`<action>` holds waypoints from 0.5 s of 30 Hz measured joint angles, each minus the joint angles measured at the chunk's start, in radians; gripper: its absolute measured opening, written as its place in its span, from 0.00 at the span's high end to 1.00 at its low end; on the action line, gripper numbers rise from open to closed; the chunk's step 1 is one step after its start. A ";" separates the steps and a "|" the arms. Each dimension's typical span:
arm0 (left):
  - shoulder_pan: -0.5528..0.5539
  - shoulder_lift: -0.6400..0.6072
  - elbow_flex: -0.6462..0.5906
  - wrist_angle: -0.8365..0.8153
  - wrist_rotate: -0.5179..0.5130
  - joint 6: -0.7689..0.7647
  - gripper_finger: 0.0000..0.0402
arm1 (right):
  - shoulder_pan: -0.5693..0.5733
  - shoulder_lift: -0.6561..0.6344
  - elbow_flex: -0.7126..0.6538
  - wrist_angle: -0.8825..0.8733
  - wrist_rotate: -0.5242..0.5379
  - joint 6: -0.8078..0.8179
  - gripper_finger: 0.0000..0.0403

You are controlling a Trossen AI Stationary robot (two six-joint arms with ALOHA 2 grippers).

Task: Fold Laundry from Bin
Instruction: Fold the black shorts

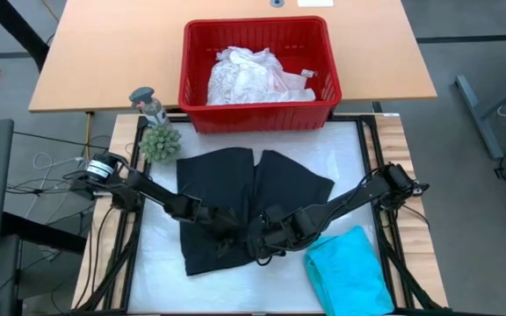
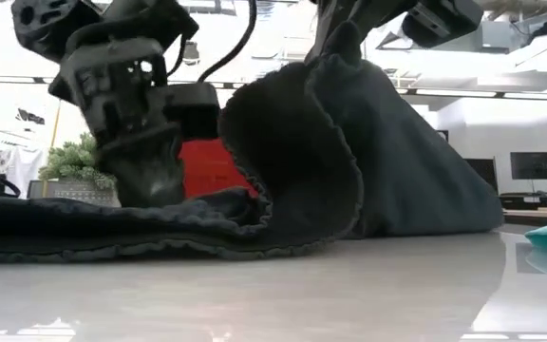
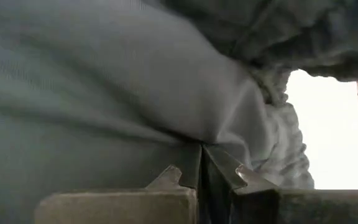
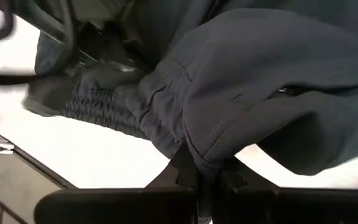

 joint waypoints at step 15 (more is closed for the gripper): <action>-0.171 -0.327 -0.019 -0.605 -0.260 -0.081 1.00 | 0.016 -0.029 0.000 -0.117 0.043 0.000 0.92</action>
